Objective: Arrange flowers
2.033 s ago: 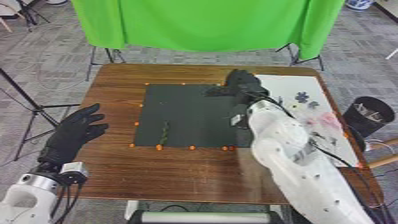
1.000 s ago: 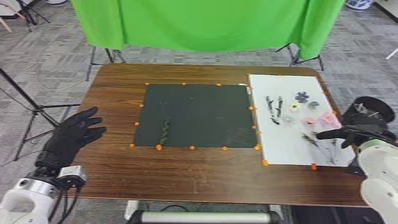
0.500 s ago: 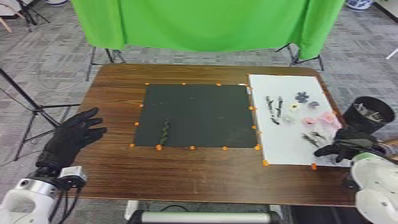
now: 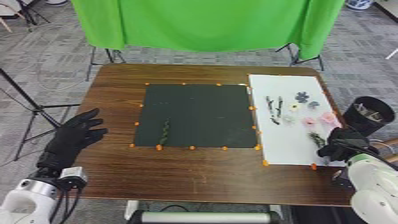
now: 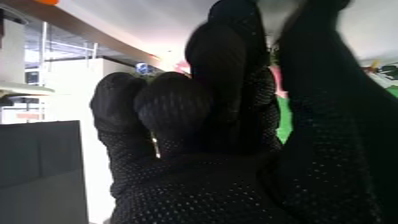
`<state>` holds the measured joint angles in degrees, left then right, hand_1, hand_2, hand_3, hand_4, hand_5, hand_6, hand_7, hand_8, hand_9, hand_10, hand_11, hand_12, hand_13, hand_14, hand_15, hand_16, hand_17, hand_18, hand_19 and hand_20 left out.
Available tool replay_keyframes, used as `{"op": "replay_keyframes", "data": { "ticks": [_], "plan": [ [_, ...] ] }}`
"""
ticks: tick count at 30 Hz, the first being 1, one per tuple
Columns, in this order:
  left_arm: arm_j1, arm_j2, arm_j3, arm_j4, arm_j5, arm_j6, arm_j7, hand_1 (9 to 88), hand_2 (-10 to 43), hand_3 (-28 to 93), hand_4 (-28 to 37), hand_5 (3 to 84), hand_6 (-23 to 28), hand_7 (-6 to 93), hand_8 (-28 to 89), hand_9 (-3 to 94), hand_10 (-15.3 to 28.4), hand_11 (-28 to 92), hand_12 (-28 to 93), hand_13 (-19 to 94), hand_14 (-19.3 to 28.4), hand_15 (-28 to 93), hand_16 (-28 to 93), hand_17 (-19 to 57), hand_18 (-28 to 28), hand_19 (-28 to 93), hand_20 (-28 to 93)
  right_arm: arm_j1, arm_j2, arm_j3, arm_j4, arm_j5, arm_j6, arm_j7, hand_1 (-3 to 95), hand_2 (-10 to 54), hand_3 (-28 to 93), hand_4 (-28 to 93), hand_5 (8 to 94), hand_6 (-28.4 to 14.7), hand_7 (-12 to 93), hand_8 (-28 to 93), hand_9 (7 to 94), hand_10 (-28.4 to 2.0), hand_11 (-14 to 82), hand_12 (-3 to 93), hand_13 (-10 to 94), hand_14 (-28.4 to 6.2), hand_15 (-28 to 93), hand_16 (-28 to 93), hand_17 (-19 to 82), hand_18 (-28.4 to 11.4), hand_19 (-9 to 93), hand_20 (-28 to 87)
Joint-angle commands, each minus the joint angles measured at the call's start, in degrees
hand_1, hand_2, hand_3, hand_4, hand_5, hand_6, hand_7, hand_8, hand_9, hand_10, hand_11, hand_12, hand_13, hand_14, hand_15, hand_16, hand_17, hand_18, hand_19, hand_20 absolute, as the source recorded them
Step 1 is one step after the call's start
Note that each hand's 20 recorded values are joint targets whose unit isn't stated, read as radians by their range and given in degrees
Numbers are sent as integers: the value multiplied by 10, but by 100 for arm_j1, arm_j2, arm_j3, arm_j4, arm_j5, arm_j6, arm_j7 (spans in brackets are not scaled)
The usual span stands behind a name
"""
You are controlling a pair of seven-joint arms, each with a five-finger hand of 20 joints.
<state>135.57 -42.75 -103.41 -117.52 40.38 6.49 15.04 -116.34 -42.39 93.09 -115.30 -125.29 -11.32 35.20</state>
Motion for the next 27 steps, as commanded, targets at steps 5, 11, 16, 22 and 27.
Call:
{"op": "replay_keyframes", "data": {
  "ticks": [5,11,16,22,27],
  "plan": [
    [202,-45,-69,-75,-41,131,42,291,-95,686,-243,289,35,256,-132,266,120,316,150,262,150,478,-34,-61,227,511,93,145,-6,-25,-49,-174,271,-143,424,-95,839,-241,750,-6,536,142,834,-104,582,342,811,-79,803,261,478,-224,932,533],
    [156,-40,-52,-68,-41,132,35,291,-95,686,-242,289,35,256,-132,267,120,316,150,262,150,478,-33,-61,227,511,93,496,31,-130,-230,-219,441,-184,406,-95,853,-208,759,1,553,175,852,-96,605,348,836,-74,815,269,504,-222,932,572],
    [160,-40,-57,-75,-35,140,31,291,-95,687,-243,289,35,256,-132,267,119,314,150,262,151,477,-34,-61,227,511,93,964,32,-411,-354,-262,567,-205,398,-95,861,-200,766,5,552,185,860,-98,607,348,844,-70,817,271,517,-221,932,585],
    [188,-53,-70,-78,-38,139,14,292,-95,685,-240,289,35,255,-132,266,120,315,151,262,151,477,-34,-61,227,511,93,1711,-187,-992,-457,-285,654,-271,389,-95,870,-194,771,10,550,193,869,-99,607,351,859,-60,817,273,536,-219,932,596],
    [117,-83,-39,-54,-12,93,-39,292,-95,685,-240,289,34,257,-132,266,120,315,151,262,150,478,-34,-61,228,512,93,2423,-587,-1727,-365,-320,705,-413,384,-95,873,-188,775,16,550,196,880,-94,606,351,871,-54,815,273,553,-217,932,604]
  ]
}}
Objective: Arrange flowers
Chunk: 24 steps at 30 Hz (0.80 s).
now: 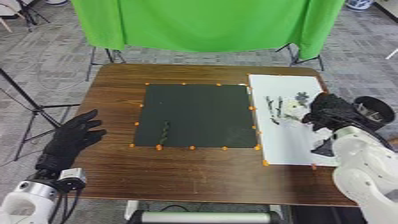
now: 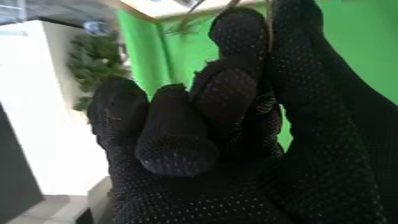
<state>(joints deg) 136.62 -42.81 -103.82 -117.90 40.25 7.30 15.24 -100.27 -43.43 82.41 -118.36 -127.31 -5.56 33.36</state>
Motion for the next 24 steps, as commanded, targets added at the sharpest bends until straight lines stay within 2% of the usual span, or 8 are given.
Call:
{"op": "replay_keyframes", "data": {
  "ticks": [1,9,14,18,19,20,24],
  "plan": [
    [3,-78,16,-15,0,16,-63,291,-95,686,-241,289,34,257,-132,266,120,315,151,262,150,478,-33,-61,228,512,93,948,-591,-804,-25,-115,125,-253,383,-95,874,-187,777,17,550,195,883,-92,606,351,874,-52,815,273,556,-217,932,605],
    [-124,-132,45,29,61,-81,-175,290,-95,688,-243,289,34,253,-131,267,121,316,151,262,150,476,-33,-61,228,512,92,1636,-1482,-1774,327,-306,27,-382,379,-95,875,-181,789,24,545,199,897,-85,602,354,888,-47,813,276,575,-215,932,612],
    [-141,-154,61,42,58,-97,-197,291,-95,688,-242,290,35,254,-131,267,120,316,151,262,150,476,-34,-61,227,512,92,1865,-1974,-2295,628,-497,-129,-368,378,-95,875,-175,795,27,541,201,906,-80,599,356,896,-41,811,277,587,-213,932,616],
    [-261,-152,174,96,-64,-147,-147,291,-95,687,-242,289,35,255,-130,267,119,316,151,262,150,477,-33,-61,227,512,92,2076,-2309,-2715,1019,-625,-196,-320,377,-95,874,-173,800,26,535,204,909,-80,597,358,899,-39,810,279,592,-213,932,616],
    [-286,-166,176,96,-10,-169,-206,290,-95,687,-242,289,35,254,-131,267,120,316,151,262,150,477,-33,-61,227,512,92,2098,-2390,-2789,1100,-659,-217,-280,377,-95,874,-174,800,26,534,204,910,-80,596,358,899,-39,810,280,592,-213,932,616],
    [-327,-147,205,118,2,-171,-191,290,-95,688,-242,290,35,254,-131,267,120,316,150,262,150,477,-33,-61,228,512,92,2208,-2411,-2960,1210,-662,-140,-184,377,-95,873,-175,801,26,534,205,910,-79,596,359,900,-39,809,280,593,-212,932,616],
    [-409,-138,258,144,6,-203,-232,290,-95,687,-242,290,35,253,-130,267,120,315,151,262,150,477,-33,-62,228,512,93,2334,-2685,-3209,1536,-742,-153,6,378,-95,873,-178,803,28,530,204,914,-77,593,359,908,-35,807,279,600,-212,932,615]
  ]
}}
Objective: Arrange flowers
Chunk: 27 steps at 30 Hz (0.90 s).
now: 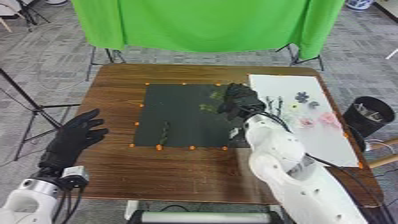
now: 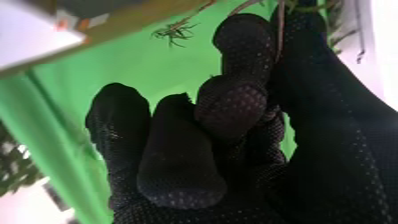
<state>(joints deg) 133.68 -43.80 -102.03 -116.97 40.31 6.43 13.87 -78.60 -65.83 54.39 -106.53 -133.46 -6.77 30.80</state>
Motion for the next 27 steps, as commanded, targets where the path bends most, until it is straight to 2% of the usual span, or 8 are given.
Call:
{"op": "replay_keyframes", "data": {
  "ticks": [1,8,11,14,18,21,22,27],
  "plan": [
    [-133,-34,94,59,-7,-128,-86,290,-95,687,-242,290,35,253,-130,267,120,315,151,263,150,477,-33,-61,228,512,92,217,-485,-482,439,-116,23,295,378,-95,872,-179,804,29,529,202,919,-76,590,358,911,-33,805,279,604,-210,932,615],
    [-291,-39,175,107,47,-209,-189,289,-95,687,-242,290,35,252,-130,267,120,315,151,262,150,477,-33,-61,228,512,93,286,-770,-697,803,-242,63,494,379,-94,868,-189,821,36,506,198,937,-65,590,334,935,-21,793,275,634,-205,932,611],
    [-330,-34,195,120,59,-226,-211,289,-95,687,-242,290,35,252,-130,267,120,315,151,263,150,477,-34,-61,228,512,92,281,-830,-719,842,-188,120,557,365,-66,869,-194,845,41,473,203,937,-63,618,292,937,-18,808,249,654,-204,932,609],
    [-323,-34,195,113,61,-222,-215,289,-95,687,-242,290,35,253,-130,267,120,316,151,263,151,477,-34,-61,228,512,92,241,-881,-716,826,-203,86,530,339,-15,874,-196,869,37,452,175,937,-60,634,269,937,-17,823,227,669,-203,932,608],
    [-383,-18,231,144,62,-247,-240,289,-95,687,-240,290,35,253,-130,267,120,315,151,263,151,476,-34,-62,228,511,92,189,-988,-725,874,-239,51,530,325,10,879,-192,884,35,460,82,937,-59,648,244,937,-16,834,203,680,-203,932,606],
    [-436,-19,268,153,74,-266,-242,289,-95,687,-241,290,35,253,-130,267,120,315,151,262,151,477,-33,-62,228,511,92,156,-977,-750,882,-258,1,526,321,17,880,-190,884,32,469,33,937,-60,646,244,937,-18,831,205,677,-204,932,609],
    [-417,5,265,148,61,-253,-221,289,-95,687,-241,290,35,252,-130,267,121,315,151,263,150,477,-33,-61,228,511,92,134,-973,-755,858,-217,9,516,321,16,879,-190,882,31,473,31,937,-61,645,245,937,-19,830,206,673,-205,932,610],
    [-384,-18,236,140,62,-243,-230,289,-95,688,-241,290,35,253,-130,267,120,314,151,263,151,477,-33,-61,228,511,92,34,-1003,-762,866,-324,-82,436,320,16,880,-190,882,31,474,32,937,-64,640,250,937,-20,827,212,671,-204,932,610]
  ]
}}
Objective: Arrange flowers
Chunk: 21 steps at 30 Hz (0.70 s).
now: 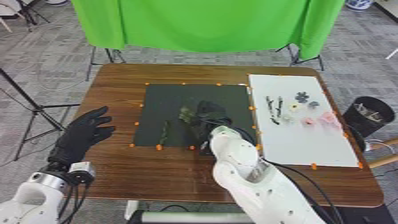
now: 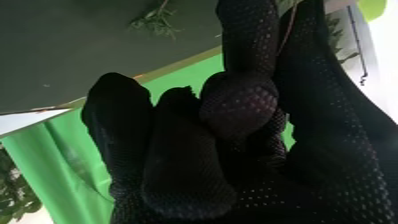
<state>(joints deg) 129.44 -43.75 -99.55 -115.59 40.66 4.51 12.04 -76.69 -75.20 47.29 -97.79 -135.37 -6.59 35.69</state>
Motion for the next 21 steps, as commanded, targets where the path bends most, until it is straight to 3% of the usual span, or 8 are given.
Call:
{"op": "replay_keyframes", "data": {
  "ticks": [1,8,11,21],
  "plan": [
    [27,-20,-7,9,36,-70,-56,290,-95,687,-241,290,35,252,-130,267,120,314,151,262,151,478,-33,-61,228,512,93,-181,-54,-65,-22,-92,-115,-32,319,16,880,-189,882,30,474,31,937,-64,640,251,937,-20,827,213,671,-204,932,610],
    [-1,-23,20,25,43,-91,-75,290,-95,687,-241,289,35,253,-130,266,120,314,151,263,151,478,-33,-61,228,511,93,-247,-137,-68,60,-165,-164,-102,317,19,879,-191,885,28,466,17,937,-65,637,253,937,-21,824,214,669,-204,932,609],
    [-1,-10,39,23,27,-68,-61,290,-95,686,-241,290,35,253,-130,266,120,314,151,263,150,477,-33,-61,228,511,93,-276,-157,-20,62,-162,-222,-153,306,14,869,-191,890,26,480,-75,937,-65,635,252,937,-20,822,216,668,-205,932,608],
    [36,-2,6,16,11,-53,-30,290,-95,688,-243,290,35,254,-131,267,120,315,151,262,151,477,-34,-61,227,511,93,-216,-85,42,22,-297,-217,-240,248,-12,837,-219,878,15,449,-83,937,-70,587,290,937,-24,788,251,642,-208,932,607]
  ]
}}
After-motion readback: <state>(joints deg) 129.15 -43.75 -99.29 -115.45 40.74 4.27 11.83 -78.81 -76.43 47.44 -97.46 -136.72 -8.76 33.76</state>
